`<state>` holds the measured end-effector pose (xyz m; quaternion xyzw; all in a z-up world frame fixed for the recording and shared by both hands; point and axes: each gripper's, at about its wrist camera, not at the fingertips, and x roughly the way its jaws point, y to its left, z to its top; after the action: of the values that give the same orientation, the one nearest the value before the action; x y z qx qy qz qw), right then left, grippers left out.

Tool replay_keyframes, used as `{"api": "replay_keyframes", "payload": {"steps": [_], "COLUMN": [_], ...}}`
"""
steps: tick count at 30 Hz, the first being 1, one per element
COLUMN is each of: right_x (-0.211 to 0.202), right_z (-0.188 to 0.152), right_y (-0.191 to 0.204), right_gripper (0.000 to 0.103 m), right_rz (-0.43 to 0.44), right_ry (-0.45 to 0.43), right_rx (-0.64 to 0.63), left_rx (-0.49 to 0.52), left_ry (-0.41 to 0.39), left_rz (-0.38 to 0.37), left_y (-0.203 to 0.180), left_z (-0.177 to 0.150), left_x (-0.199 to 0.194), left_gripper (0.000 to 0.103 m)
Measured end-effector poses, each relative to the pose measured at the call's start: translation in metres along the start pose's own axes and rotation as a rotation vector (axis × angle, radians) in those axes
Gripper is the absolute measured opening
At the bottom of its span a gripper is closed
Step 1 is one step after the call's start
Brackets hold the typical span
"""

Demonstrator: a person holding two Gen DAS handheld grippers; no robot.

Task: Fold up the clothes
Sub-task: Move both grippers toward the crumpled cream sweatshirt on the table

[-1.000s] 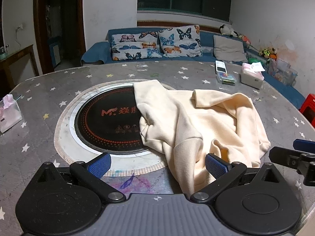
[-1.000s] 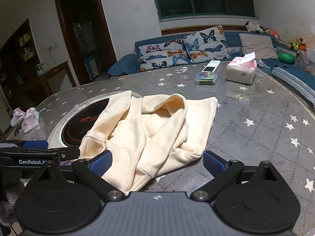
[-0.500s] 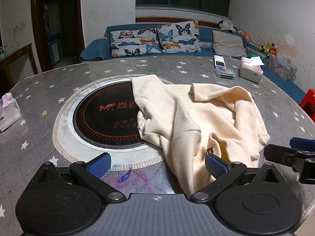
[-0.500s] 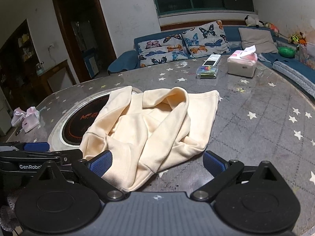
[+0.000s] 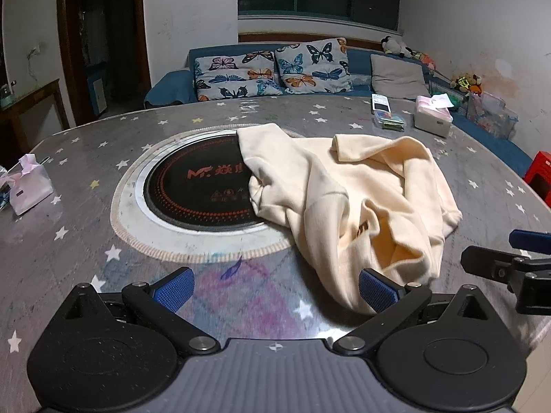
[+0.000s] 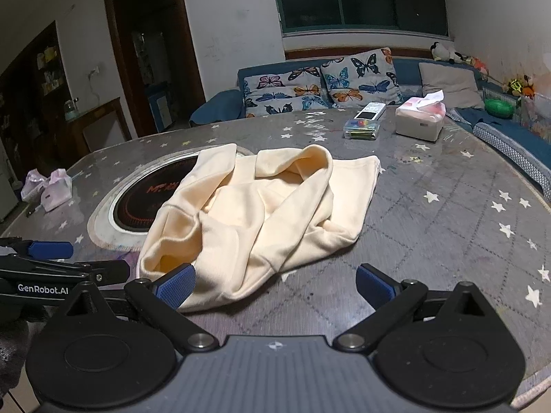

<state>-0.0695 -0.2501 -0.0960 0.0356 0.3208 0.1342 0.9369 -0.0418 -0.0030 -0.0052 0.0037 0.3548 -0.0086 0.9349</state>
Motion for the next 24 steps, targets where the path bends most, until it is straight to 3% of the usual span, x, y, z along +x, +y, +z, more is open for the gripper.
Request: {"api": "replay_keyframes", "payload": {"steps": [24], "right_x": [-0.009], "right_z": [-0.016], "right_y": [0.004], "right_gripper": [0.101], "right_rz": [-0.038], "right_ry": [0.011], "right_rx": [-0.025], "left_rx": [0.049], "left_ry": [0.013], "left_rz": [0.007], "left_y": [-0.01], "left_z": [-0.018], "left_x": [-0.006], "left_gripper": [0.103]}}
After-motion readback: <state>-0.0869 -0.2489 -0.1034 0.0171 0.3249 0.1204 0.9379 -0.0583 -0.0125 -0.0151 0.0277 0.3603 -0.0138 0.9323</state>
